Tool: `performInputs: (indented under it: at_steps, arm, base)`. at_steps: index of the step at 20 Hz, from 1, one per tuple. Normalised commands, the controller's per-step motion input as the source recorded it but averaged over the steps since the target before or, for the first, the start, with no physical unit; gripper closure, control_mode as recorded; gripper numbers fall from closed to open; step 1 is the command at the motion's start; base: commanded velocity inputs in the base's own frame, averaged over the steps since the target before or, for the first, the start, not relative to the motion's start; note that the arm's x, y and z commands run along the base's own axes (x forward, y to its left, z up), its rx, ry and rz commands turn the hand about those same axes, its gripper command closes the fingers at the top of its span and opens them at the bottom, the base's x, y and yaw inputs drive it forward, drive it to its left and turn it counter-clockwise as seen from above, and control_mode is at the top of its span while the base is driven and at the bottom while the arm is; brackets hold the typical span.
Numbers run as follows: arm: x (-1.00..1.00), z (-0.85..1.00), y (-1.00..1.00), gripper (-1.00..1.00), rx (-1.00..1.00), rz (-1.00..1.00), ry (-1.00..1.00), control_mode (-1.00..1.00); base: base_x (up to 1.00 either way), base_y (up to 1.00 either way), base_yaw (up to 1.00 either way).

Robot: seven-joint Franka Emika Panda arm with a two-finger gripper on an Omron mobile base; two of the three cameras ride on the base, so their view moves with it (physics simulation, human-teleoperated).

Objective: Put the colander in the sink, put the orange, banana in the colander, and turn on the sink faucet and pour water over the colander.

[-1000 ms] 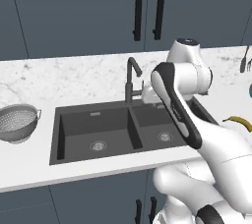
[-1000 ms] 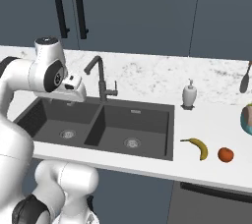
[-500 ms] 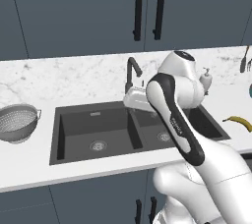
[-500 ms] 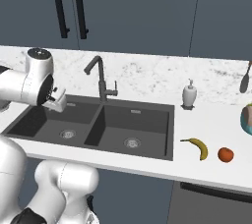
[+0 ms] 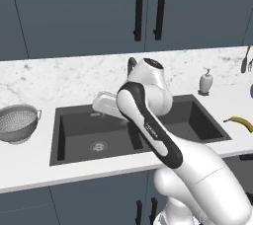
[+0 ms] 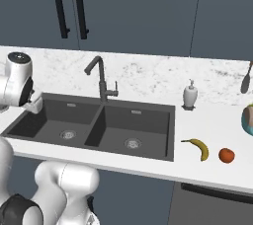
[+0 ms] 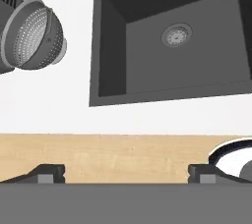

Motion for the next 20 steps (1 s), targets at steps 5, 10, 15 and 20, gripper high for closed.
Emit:
performInputs:
  at_steps: [5,10,15,20]
  arm:
    - [0.18,-0.03,0.78,-1.0,0.0,0.0,0.07,-1.0]
    - [0.13,-0.15,0.61,-1.0,0.0,0.0,0.0,-1.0]
    - [0.11,-0.26,0.31,-1.0,0.08,-0.01,0.0,-1.0]
    - [0.18,-0.21,0.38,-1.0,0.15,0.0,0.0,-1.0]
  base:
    - [0.0,0.0,0.0]
    - [0.0,0.0,0.0]
    - [0.0,0.0,0.0]
    - [0.0,0.0,0.0]
